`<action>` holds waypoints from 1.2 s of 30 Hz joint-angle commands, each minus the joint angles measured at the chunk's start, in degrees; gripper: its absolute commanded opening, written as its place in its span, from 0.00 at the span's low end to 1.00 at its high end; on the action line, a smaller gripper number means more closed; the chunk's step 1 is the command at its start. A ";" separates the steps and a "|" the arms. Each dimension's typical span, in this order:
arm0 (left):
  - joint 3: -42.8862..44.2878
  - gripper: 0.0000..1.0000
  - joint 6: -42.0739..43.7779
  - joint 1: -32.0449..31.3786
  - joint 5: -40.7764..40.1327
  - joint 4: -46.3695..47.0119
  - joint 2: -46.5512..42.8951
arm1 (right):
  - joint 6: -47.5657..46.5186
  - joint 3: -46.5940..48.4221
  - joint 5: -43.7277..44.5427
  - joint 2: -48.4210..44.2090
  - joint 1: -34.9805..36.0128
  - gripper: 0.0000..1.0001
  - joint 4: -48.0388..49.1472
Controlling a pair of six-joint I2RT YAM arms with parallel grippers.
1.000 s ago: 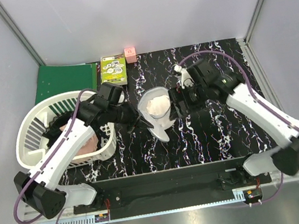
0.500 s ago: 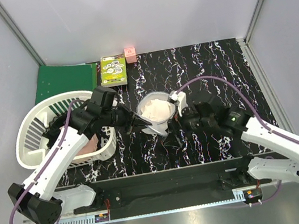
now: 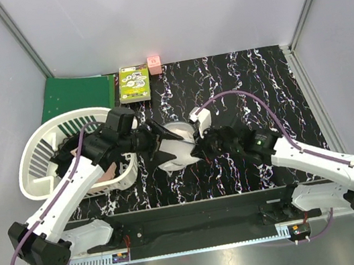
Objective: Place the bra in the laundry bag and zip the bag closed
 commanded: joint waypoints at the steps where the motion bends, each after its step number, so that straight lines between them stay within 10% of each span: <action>1: -1.65 0.94 19.00 -0.06 4.57 2.30 -3.28 | 2.67 4.56 -1.43 -4.19 -0.04 0.00 -8.95; 16: 7.85 0.99 59.04 -1.03 -1.33 0.64 0.48 | 2.94 6.68 -15.31 -7.44 -0.22 0.00 -25.79; 29: 1.87 0.97 65.30 -2.52 16.61 5.56 4.79 | -5.05 9.67 -28.23 -1.21 -10.15 0.00 -26.31; 36: 4.06 0.22 63.03 -3.14 17.06 8.89 11.90 | -6.11 12.22 -29.38 0.73 -15.07 0.05 -27.02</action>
